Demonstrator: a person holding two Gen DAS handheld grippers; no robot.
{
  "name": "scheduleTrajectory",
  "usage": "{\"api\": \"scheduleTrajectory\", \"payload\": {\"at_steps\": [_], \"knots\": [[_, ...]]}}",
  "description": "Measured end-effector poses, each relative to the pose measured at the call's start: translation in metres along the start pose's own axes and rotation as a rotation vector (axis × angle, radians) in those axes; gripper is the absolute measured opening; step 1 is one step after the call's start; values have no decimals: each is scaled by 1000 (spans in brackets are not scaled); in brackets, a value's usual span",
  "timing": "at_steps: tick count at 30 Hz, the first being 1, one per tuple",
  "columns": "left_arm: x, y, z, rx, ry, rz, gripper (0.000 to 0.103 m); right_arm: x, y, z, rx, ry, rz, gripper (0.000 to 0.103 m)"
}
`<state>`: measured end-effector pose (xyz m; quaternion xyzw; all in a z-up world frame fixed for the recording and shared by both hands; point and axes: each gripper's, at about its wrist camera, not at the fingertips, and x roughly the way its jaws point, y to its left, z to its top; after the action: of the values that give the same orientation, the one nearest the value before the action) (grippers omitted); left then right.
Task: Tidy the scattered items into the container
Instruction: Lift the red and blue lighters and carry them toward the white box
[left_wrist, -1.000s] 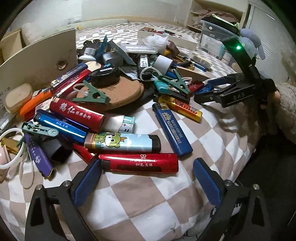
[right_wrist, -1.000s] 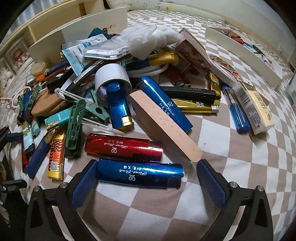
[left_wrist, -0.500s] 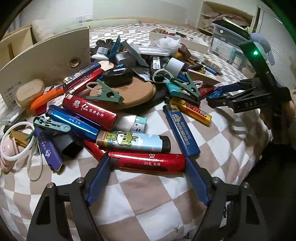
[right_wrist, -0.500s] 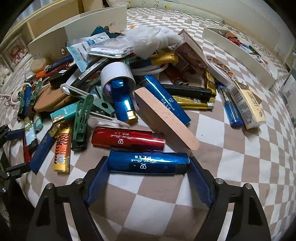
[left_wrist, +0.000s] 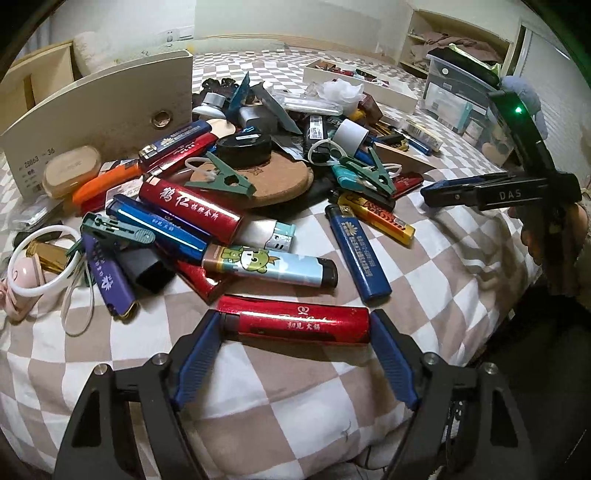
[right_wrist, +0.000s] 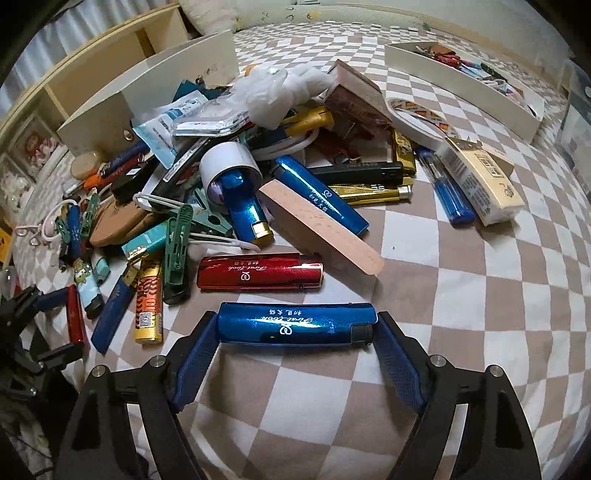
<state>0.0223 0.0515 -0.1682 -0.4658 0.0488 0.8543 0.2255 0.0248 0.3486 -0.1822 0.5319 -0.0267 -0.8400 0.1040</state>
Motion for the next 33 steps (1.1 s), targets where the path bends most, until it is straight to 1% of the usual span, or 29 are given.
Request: {"api": "scheduleTrajectory", "payload": {"at_steps": [1, 3, 4, 5, 6, 11, 12, 14, 16, 20, 27, 33], "knots": [[0, 0, 0, 0, -1, 1, 80, 2, 3, 11, 3, -1, 2, 84], [-1, 0, -1, -2, -3, 1, 80, -1, 11, 9, 12, -4, 11, 84], [-2, 0, -1, -4, -5, 1, 80, -4, 3, -1, 16, -6, 15, 84], [-2, 1, -1, -7, -6, 2, 80, 11, 24, 5, 20, -9, 18, 84], [-3, 1, -1, -10, -9, 2, 80, 13, 36, 9, 24, -13, 21, 84], [-6, 7, 1, -42, -23, 5, 80, -2, 48, 1, 34, -38, 39, 84], [-7, 8, 2, -49, -26, 5, 80, 3, 45, 15, 36, -43, 41, 84], [-9, 11, 3, -62, -38, 4, 80, 17, 57, 32, 41, -55, 49, 84], [-11, 14, 4, -73, -49, 2, 80, 20, 70, 36, 50, -69, 54, 84], [-14, 19, 7, -89, -67, 5, 80, 23, 88, 36, 50, -87, 62, 84], [-16, 24, 14, -101, -93, 7, 80, 21, 112, 31, 33, -86, 91, 84], [-22, 30, 24, -110, -127, 9, 80, 25, 133, 34, 28, -85, 113, 84]]}}
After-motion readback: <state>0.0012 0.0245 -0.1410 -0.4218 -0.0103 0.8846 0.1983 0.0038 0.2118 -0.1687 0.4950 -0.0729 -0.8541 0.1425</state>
